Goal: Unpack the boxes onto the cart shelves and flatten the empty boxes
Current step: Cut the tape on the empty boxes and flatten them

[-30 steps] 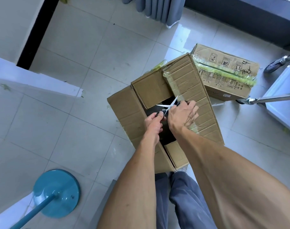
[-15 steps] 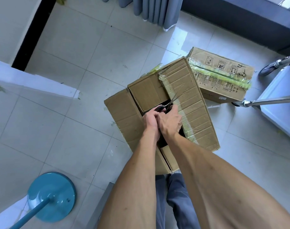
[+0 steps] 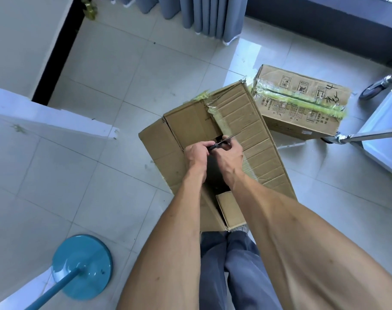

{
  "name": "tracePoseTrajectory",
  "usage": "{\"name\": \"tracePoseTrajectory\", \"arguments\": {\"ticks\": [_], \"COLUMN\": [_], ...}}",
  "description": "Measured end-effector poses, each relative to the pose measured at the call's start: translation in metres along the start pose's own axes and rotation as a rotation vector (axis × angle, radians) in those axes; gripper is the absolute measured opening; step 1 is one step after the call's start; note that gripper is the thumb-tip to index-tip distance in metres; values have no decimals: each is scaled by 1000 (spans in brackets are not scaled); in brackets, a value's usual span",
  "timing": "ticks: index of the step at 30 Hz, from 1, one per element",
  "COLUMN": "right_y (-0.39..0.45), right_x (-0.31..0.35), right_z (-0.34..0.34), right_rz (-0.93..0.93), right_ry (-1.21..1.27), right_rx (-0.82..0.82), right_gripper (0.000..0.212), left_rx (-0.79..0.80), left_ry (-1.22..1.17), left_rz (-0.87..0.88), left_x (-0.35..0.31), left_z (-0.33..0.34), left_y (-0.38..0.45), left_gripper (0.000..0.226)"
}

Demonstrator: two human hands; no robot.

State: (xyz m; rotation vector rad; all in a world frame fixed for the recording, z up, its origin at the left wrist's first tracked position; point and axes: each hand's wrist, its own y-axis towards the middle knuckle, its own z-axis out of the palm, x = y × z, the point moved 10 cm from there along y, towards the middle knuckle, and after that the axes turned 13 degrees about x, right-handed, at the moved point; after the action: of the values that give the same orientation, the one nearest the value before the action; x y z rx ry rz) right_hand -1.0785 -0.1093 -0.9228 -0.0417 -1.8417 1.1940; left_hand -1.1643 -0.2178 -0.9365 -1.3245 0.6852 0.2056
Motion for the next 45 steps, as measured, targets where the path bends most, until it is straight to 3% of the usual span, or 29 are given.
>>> {"name": "tracePoseTrajectory", "arguments": {"ticks": [5, 9, 13, 20, 22, 25, 27, 30, 38, 45], "right_y": [0, 6, 4, 8, 11, 16, 18, 20, 42, 45], "right_x": [4, 14, 15, 4, 5, 10, 15, 22, 62, 52], "right_z": [-5, -11, -14, 24, 35, 48, 57, 71, 73, 78], "right_rz": [-18, -7, 26, 64, 91, 123, 126, 143, 169, 266], "right_ry": [55, -157, -162, -42, -4, 53, 91, 141, 471, 640], "right_rx": [141, 117, -25, 8, 12, 0, 1, -3, -278, -433], "right_gripper": [52, 40, 32, 32, 36, 43, 44, 44, 34, 20], "left_rx": [-119, -278, -502, -539, -519, -361, -234, -228, -58, -99], "left_ry": [58, 330, 507, 936, 1124, 1266, 1192, 1084, 1145, 1119], "left_rz": [0, 78, 167, 325, 362, 311, 252, 221, 231, 163], "left_x": [9, 6, -18, -81, -102, -116, -121, -133, -151, -148], "left_z": [-1, -7, -26, -51, -51, -46, -42, -43, -38, -35], "left_y": [-13, -21, -36, -11, 2, 36, 59, 73, 87, 97], "left_gripper": [26, 28, 36, 56, 64, 68, 61, 44, 30, 21]}}
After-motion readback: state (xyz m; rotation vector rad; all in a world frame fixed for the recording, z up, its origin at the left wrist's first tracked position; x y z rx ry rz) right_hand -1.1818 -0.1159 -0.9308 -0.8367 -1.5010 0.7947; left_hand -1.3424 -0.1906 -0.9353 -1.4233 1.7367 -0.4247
